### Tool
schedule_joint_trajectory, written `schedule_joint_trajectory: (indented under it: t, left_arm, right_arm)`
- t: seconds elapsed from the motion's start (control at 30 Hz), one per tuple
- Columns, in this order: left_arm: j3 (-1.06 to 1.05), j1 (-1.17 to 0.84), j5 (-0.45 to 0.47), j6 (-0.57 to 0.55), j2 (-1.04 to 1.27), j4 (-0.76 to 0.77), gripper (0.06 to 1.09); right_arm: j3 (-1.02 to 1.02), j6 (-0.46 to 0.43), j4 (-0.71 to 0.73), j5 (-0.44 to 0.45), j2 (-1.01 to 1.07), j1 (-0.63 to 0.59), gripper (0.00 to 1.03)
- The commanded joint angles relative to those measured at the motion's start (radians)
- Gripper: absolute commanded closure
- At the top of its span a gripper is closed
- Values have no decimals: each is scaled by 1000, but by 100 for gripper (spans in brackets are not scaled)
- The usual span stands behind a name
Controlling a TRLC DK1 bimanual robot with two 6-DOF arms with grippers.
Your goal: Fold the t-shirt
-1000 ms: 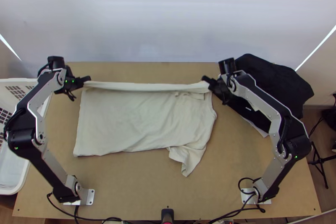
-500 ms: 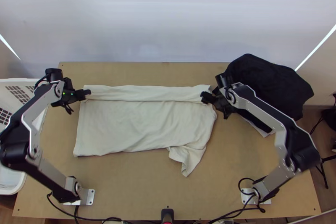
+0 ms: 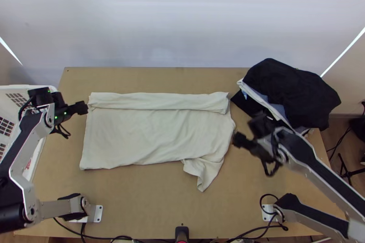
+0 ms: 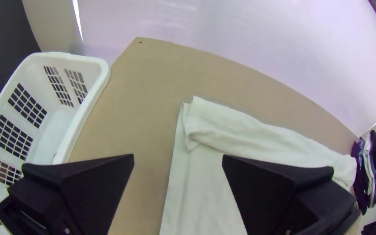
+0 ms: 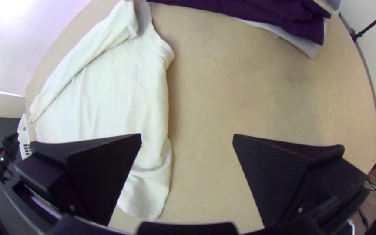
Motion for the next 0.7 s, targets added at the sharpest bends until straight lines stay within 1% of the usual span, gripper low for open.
schedule_joint_trajectory:
  t: [0.0, 0.13, 0.2, 0.27, 0.37, 0.4, 0.47, 0.6, 0.67]
  left_arm:
    - [-43, 3, -1, -66, -95, 5, 10]
    - [-44, 0, -2, -97, -128, -6, 10]
    - [-46, 0, -5, -112, -147, -12, 10]
    - [-46, 0, -5, -120, -169, -32, 10]
    - [-49, 0, -19, -132, -193, -53, 10]
    - [-49, -2, -27, -139, -198, -56, 10]
    - [-50, -3, -28, -142, -207, -66, 10]
    - [-58, -16, -35, -163, -216, -67, 10]
    - [-58, -26, -35, -169, -221, -67, 10]
  right_arm:
    - [-183, 99, 77, 88, -137, 159, 5]
    - [-193, 171, 151, 87, -28, 209, 10]
    - [-198, 183, 192, 87, 23, 234, 10]
    - [-195, 190, 220, 87, 73, 266, 14]
    - [-195, 194, 226, 85, 115, 313, 16]
    - [-199, 211, 226, 87, 119, 335, 18]
    - [-212, 217, 241, 88, 119, 352, 22]
    - [-216, 216, 260, 116, 125, 387, 36]
    - [-213, 209, 266, 115, 145, 393, 37]
